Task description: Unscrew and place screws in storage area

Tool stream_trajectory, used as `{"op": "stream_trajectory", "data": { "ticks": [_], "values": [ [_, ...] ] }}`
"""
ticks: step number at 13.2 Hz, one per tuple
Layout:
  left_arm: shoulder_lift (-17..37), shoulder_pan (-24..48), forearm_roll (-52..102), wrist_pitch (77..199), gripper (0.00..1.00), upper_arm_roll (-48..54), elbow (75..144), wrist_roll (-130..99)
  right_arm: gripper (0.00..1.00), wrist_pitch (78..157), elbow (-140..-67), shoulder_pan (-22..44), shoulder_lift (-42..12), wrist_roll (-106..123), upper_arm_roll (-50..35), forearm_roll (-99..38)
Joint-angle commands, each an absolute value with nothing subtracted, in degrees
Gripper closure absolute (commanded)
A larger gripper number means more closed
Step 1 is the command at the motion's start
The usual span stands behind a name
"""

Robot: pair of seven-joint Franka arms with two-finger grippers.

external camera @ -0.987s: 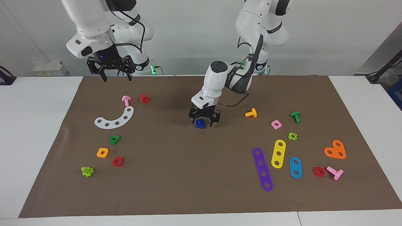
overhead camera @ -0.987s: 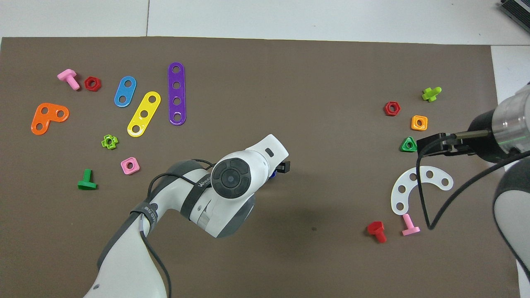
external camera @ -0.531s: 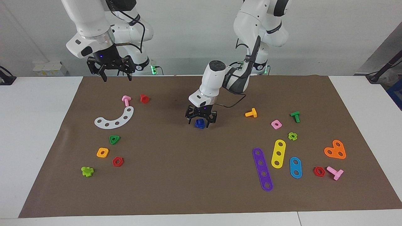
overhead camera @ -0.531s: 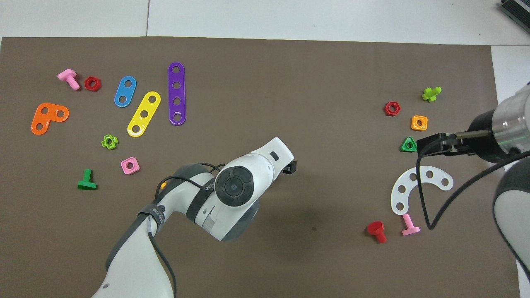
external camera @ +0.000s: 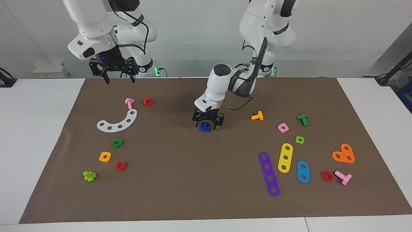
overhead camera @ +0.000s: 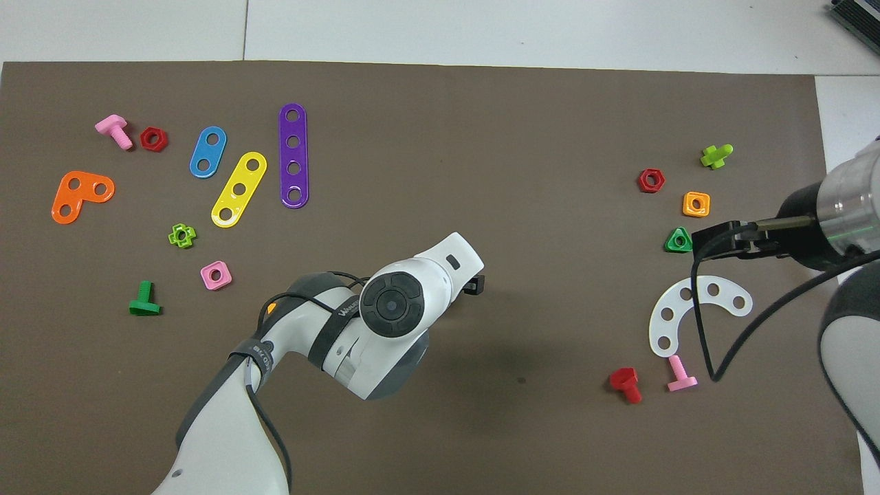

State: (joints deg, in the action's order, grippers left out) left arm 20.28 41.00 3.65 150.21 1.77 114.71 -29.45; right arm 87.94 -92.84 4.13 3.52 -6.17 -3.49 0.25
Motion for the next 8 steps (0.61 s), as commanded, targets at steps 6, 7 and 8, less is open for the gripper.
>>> {"op": "stream_trajectory", "data": {
  "ticks": [6, 7, 8],
  "values": [
    [19.1, 41.8, 4.6, 147.0, 0.52, 1.1, 115.0, -29.4, 0.0, 88.6, -93.6, 3.2, 4.0, -4.2, -3.8, -1.2],
    [19.1, 41.7, 4.6, 146.2, 0.64, 1.1, 114.7, -29.4, 0.0, 88.6, -93.6, 3.2, 4.0, -4.2, -3.8, -1.2],
    [19.1, 41.7, 4.6, 146.0, 0.71, 1.1, 114.6, -29.4, 0.0, 88.6, -93.6, 3.2, 4.0, -4.2, -3.8, -1.2]
  ]
}}
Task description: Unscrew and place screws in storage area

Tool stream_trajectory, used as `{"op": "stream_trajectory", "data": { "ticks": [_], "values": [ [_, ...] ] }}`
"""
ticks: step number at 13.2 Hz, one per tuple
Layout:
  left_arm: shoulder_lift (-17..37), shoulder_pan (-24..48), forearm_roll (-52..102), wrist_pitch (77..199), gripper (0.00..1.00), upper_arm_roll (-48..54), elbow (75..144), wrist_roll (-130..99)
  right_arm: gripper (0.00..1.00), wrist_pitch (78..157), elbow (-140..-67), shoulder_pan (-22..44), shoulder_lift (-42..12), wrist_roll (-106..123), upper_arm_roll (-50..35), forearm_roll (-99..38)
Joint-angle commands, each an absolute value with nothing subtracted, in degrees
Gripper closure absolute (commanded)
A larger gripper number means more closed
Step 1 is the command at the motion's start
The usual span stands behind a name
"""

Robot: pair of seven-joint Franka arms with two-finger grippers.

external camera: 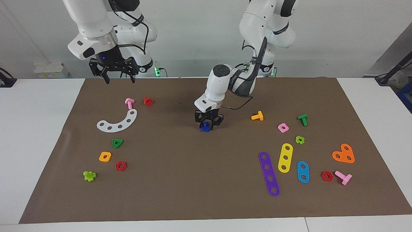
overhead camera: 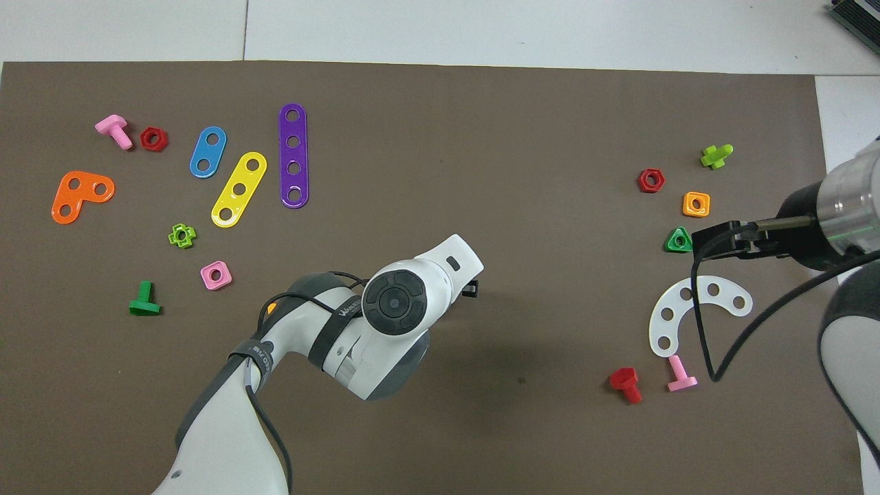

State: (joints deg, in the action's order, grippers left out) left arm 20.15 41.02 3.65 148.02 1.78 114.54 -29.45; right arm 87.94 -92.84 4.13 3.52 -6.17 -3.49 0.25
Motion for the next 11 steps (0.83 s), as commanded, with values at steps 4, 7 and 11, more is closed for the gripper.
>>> {"op": "stream_trajectory", "data": {
  "ticks": [4, 7, 11],
  "values": [
    [19.2, 41.6, 4.5, 145.2, 0.99, 1.1, 114.1, -29.4, 0.0, 88.6, -93.6, 3.2, 4.0, -4.2, -3.8, -1.2],
    [19.5, 41.4, 5.8, 140.8, 1.0, 1.1, 110.8, -29.5, 0.0, 88.4, -93.6, 3.2, 4.0, -4.2, -3.8, -1.2],
    [20.0, 40.6, 13.9, 132.3, 1.0, 0.8, 103.5, -29.6, 0.0, 87.7, -93.6, 3.0, 4.1, -4.0, -3.7, -1.2]
  ]
}}
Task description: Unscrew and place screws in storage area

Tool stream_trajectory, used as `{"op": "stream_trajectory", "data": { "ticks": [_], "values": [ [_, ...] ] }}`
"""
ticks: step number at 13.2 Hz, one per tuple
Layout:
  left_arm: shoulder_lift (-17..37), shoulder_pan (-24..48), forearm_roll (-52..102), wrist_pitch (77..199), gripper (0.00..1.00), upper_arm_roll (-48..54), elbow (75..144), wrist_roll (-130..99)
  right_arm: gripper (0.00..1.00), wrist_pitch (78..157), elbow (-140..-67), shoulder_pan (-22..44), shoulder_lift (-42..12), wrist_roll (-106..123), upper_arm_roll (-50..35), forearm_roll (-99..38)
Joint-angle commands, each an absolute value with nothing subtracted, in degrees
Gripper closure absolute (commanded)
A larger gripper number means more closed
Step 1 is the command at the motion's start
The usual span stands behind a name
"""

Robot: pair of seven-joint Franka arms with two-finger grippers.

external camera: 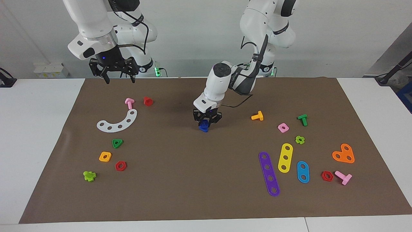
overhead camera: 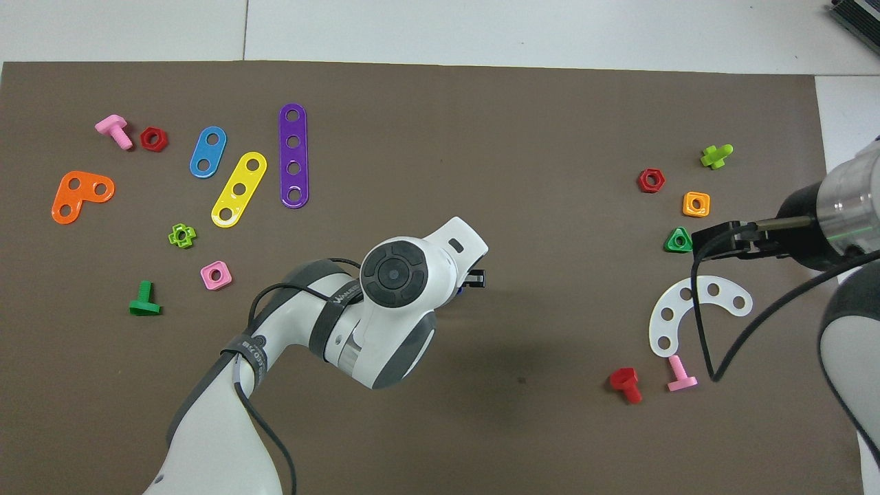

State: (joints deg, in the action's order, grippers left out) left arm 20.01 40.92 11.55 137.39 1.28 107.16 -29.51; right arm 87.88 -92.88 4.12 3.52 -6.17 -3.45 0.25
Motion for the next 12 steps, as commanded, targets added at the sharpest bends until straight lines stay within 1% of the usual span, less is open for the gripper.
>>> {"op": "stream_trajectory", "data": {
  "ticks": [1, 4, 5, 7, 9, 12],
  "values": [
    [19.7, 39.6, 13.9, 129.2, 1.0, 0.8, 102.0, -29.6, 0.0, 87.5, -93.6, 3.0, 4.1, -4.1, -3.7, -1.2],
    [18.9, 35.1, 13.7, 119.8, 1.0, 0.8, 96.3, -28.7, 0.0, 88.2, -93.6, 3.3, 4.0, -4.6, -3.8, -1.2],
    [18.4, 33.3, 13.7, 117.3, 1.0, 0.9, 95.5, -28.3, 0.0, 88.4, -93.7, 3.7, 4.1, -4.7, -3.8, -1.2],
    [16.3, 32.3, 13.7, 113.3, 1.0, 0.5, 97.1, -25.9, 0.01, 88.9, -94.1, 4.0, 4.0, -6.1, -4.0, -1.2],
    [15.6, 30.3, 13.6, 113.3, 1.0, 0.4, 98.8, -23.4, 0.01, 92.1, -96.8, 4.6, 4.7, -7.9, -4.6, -1.2],
    [14.2, 24.5, 13.6, 113.9, 1.0, 0.4, 103.0, -17.7, 0.01, 99.6, -101.8, 8.7, 4.9, -12.6, -4.6, -1.2]
  ]
}}
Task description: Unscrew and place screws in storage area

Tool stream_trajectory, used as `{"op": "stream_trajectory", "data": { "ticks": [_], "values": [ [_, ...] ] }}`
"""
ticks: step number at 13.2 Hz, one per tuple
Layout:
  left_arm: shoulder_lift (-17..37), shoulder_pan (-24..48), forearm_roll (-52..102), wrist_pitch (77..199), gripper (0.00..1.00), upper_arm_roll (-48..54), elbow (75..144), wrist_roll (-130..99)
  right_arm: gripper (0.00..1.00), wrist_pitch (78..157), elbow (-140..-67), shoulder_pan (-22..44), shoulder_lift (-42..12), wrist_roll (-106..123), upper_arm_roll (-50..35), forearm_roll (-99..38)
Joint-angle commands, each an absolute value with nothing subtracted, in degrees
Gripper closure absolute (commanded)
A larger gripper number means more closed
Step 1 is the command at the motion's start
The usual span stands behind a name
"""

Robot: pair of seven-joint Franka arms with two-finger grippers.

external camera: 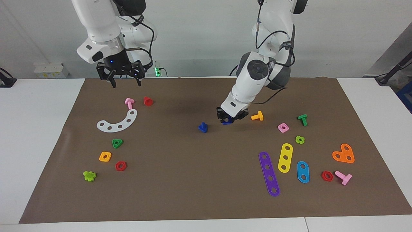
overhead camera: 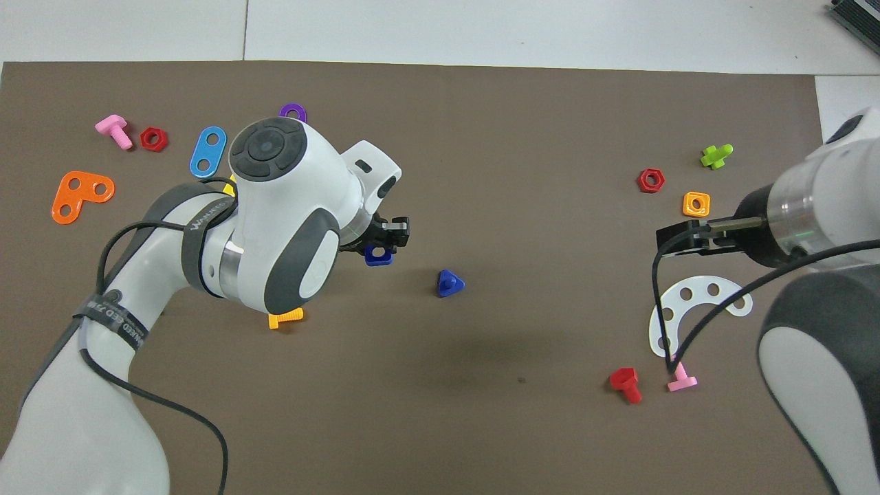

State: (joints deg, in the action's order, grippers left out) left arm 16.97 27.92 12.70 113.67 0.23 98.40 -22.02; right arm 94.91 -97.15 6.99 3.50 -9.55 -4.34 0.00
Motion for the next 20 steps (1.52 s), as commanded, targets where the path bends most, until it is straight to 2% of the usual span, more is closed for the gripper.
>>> {"op": "stream_trajectory", "data": {
  "ticks": [1, 4, 8, 10, 14, 15, 16, 20],
  "values": [
    [13.5, 23.3, 13.6, 114.4, 1.0, 0.4, 104.9, -15.2, 0.01, 101.8, -103.3, 10.1, 5.1, -13.9, -4.6, -1.2],
    [13.0, 19.7, 13.6, 118.6, 1.0, 0.4, 108.0, -13.7, 0.01, 106.8, -107.5, 12.8, 5.3, -15.9, -4.6, -1.2],
    [10.6, 14.9, 13.6, 131.2, 1.0, 0.4, 117.9, -4.8, 0.01, 114.0, -109.5, 18.7, 1.1, -23.5, -4.6, -1.1],
    [9.7, 12.7, 13.6, 133.6, 1.0, 0.4, 121.0, -0.2, 0.01, 116.2, -109.6, 20.9, -1.0, -26.2, -4.6, -1.0],
    [8.5, 10.7, 13.6, 137.1, 1.0, 0.4, 125.8, 5.0, 0.02, 125.5, -109.6, 25.5, -9.0, -32.5, -4.5, 0.3],
    [8.4, 10.1, 13.6, 137.3, 0.68, 0.4, 126.1, 5.2, 0.03, 127.0, -109.6, 26.4, -10.6, -33.7, -4.5, 0.7],
    [8.4, 10.1, 13.5, 137.3, 0.01, 0.4, 126.2, 5.4, 0.04, 128.9, -109.7, 28.1, -12.2, -35.3, -4.5, 0.9],
    [8.3, 9.8, 13.5, 135.1, 0.0, 0.3, 125.6, 6.9, 0.05, 132.5, -110.2, 29.3, -15.1, -36.5, -4.5, 2.2]
  ]
}}
